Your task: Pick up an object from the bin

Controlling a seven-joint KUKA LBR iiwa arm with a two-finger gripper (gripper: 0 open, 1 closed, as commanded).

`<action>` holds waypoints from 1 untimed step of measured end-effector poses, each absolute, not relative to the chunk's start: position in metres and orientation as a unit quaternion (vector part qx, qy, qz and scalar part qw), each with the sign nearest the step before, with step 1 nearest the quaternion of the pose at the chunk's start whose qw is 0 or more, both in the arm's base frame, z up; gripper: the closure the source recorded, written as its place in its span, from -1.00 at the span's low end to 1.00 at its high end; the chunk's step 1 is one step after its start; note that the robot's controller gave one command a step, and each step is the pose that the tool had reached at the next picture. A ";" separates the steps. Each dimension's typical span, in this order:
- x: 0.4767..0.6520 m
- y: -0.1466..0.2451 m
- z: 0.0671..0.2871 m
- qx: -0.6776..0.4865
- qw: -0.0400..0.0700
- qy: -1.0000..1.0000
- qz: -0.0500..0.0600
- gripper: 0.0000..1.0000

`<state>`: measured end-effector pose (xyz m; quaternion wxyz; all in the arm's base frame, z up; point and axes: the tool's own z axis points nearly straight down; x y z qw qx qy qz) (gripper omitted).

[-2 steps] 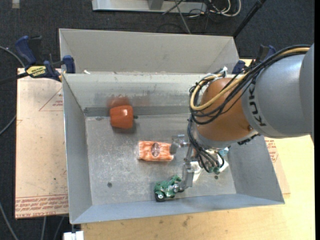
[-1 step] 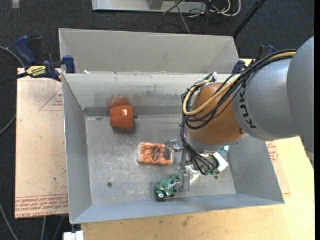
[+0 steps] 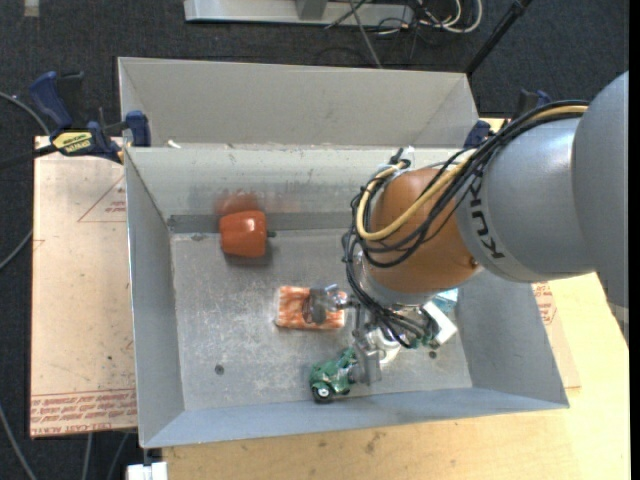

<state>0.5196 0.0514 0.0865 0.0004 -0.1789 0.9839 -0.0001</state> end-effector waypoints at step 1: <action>0.515 0.110 0.073 -0.361 0.003 0.933 0.001 1.00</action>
Offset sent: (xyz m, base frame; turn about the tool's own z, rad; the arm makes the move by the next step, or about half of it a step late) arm 0.0000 0.0000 0.0000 0.0000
